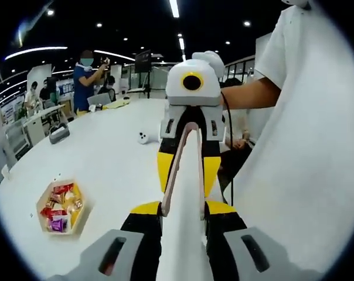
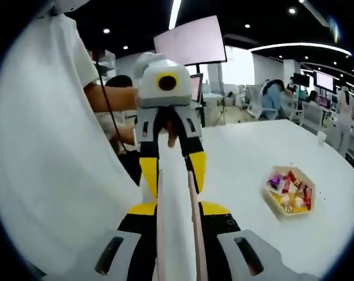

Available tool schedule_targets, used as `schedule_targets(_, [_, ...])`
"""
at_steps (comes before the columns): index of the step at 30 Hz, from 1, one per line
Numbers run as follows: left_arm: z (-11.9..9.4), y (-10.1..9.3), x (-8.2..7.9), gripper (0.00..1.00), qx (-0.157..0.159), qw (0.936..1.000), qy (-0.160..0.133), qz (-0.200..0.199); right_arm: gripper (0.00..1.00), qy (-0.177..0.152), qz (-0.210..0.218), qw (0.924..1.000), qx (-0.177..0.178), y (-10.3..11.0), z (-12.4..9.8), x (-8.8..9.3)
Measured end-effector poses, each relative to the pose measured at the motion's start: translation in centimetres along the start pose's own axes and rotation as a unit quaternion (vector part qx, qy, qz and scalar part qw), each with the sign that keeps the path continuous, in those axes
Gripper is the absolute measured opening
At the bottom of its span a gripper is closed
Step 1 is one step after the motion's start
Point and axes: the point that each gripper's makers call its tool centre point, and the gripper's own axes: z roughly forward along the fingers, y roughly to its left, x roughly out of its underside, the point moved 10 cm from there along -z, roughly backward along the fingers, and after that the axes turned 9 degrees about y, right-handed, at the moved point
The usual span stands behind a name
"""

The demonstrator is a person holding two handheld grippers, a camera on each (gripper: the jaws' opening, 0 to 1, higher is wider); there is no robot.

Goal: Place the target food into the container with the food tongs after gripping and lifting it, then release it inside without dropping or visibly crushing the food.

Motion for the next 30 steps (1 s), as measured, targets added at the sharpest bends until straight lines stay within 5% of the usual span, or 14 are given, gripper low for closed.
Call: schedule_targets(30, [-0.5, 0.7, -0.5, 0.28, -0.021, 0.9996, 0.015, 0.015, 0.26, 0.016, 0.03, 0.9985, 0.042, -0.5, -0.7, 1.8])
